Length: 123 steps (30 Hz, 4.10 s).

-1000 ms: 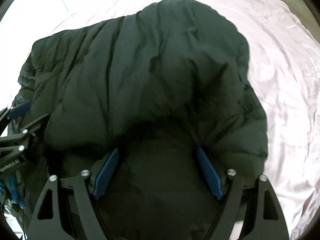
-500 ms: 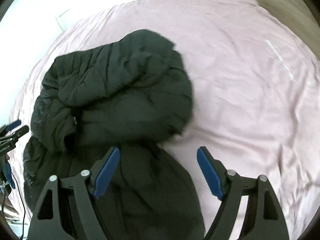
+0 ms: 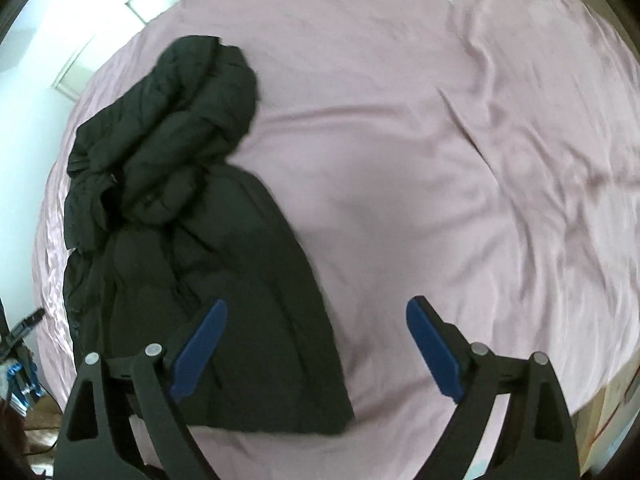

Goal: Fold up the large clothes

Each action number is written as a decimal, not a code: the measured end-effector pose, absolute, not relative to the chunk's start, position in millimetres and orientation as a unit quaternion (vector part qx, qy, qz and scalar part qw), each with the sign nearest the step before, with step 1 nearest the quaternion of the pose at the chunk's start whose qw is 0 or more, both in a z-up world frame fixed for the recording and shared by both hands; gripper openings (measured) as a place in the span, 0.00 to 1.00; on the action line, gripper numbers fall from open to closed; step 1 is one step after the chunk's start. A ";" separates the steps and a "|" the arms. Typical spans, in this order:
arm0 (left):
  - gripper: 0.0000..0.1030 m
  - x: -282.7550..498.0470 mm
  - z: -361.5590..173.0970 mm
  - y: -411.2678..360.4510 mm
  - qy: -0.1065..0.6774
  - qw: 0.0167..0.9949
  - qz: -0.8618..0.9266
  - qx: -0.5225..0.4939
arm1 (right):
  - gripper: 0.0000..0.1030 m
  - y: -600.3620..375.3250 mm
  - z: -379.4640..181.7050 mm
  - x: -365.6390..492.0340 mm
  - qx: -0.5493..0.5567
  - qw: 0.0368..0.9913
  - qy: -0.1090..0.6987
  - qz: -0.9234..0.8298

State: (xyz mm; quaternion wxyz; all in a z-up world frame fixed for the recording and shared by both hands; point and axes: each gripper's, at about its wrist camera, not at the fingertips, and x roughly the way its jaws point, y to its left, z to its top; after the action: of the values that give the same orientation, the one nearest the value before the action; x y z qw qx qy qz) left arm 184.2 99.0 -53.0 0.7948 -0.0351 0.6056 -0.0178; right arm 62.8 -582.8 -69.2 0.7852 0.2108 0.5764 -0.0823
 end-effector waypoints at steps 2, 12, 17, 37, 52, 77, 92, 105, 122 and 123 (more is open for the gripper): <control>0.93 175.8 -59.3 114.2 0.614 0.788 -0.013 -0.045 | 0.92 -589.8 -76.5 49.7 0.233 0.777 0.579 -0.087; 0.94 159.8 -125.2 145.2 0.671 0.726 -0.051 -0.142 | 0.96 -585.0 -131.8 40.7 0.310 0.729 0.607 -0.061; 0.94 163.1 -159.3 146.2 0.690 0.697 -0.088 -0.172 | 0.97 -573.2 -157.6 51.3 0.344 0.707 0.617 -0.019; 0.80 138.1 -189.8 121.6 0.706 0.636 -0.170 -0.259 | 0.91 -526.1 -216.1 74.6 0.337 0.638 0.690 0.051; 0.49 137.7 -182.7 104.0 0.709 0.635 -0.170 -0.254 | 0.57 -508.4 -214.1 75.4 0.319 0.623 0.708 0.095; 0.12 147.6 -115.0 82.5 0.629 0.661 -0.208 -0.353 | 0.14 -462.9 -146.3 102.1 0.325 0.688 0.635 0.130; 0.13 245.7 -16.2 95.3 0.454 0.713 -0.241 -0.477 | 0.13 -514.8 -52.2 177.7 0.375 0.775 0.488 0.146; 0.13 422.4 -5.4 89.1 0.395 0.742 -0.210 -0.500 | 0.13 -559.3 -9.8 324.7 0.422 0.813 0.381 0.123; 0.18 576.1 -130.6 55.3 0.493 0.737 -0.083 -0.454 | 0.14 -562.9 -133.9 498.5 0.450 0.759 0.470 -0.026; 0.17 577.2 -132.4 55.3 0.494 0.735 -0.084 -0.457 | 0.14 -563.2 -136.8 501.9 0.452 0.757 0.470 -0.028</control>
State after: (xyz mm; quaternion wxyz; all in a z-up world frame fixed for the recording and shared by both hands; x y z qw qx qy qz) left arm 577.2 55.3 -132.4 0.7347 -0.4575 0.4938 -0.0842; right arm 501.9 -563.2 -136.8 0.7571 0.4523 0.4705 -0.0280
